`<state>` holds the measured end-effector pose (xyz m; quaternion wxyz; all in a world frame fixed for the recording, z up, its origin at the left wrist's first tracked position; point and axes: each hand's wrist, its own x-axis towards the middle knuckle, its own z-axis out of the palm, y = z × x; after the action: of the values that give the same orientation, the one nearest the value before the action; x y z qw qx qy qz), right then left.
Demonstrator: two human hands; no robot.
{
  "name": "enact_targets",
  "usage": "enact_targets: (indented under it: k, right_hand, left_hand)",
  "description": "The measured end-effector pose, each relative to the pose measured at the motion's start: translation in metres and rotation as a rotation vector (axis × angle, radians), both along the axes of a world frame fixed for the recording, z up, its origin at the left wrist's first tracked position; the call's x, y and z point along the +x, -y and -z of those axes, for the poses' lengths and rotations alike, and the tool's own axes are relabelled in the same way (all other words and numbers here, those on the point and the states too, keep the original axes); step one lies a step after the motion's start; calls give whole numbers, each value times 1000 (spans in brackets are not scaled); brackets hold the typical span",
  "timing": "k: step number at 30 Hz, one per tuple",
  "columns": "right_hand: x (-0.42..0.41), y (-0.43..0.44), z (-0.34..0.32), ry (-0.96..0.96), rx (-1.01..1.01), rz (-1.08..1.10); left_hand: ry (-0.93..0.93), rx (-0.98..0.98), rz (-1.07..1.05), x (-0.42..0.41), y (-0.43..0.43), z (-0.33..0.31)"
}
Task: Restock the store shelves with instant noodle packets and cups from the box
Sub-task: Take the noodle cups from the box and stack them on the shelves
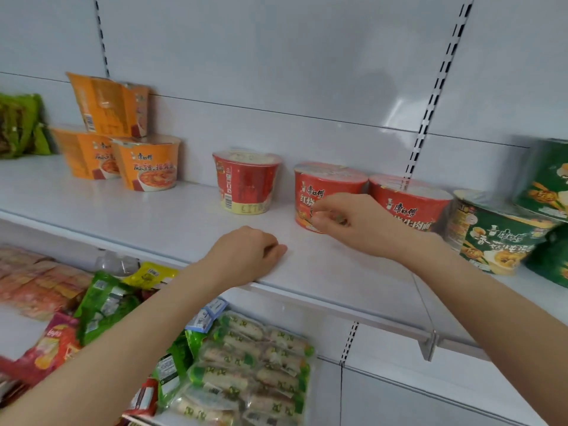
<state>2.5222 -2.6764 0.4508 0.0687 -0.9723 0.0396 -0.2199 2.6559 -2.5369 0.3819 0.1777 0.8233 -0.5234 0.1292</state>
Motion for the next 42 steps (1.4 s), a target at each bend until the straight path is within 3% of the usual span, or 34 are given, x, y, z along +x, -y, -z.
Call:
enact_targets:
  k: [7, 14, 19, 24, 28, 33, 42]
  right_hand:
    - [88, -28, -35, 95, -65, 30]
    - [159, -50, -40, 82, -88, 191]
    - [188, -58, -33, 54, -38, 369]
    - [209, -66, -26, 11, 44, 500]
    - [227, -74, -25, -10, -35, 574]
    - [233, -77, -26, -78, -134, 543]
    - [206, -65, -36, -192, -61, 364]
  left_hand:
    - [48, 52, 68, 26, -10, -6]
    - [108, 68, 74, 123, -60, -17]
    - [64, 94, 142, 175, -81, -10]
    - [-96, 46, 216, 186, -84, 2]
    - [-74, 43, 229, 186, -83, 3]
    - [-93, 25, 223, 188, -85, 4]
    - [-138, -3, 225, 189, -86, 5]
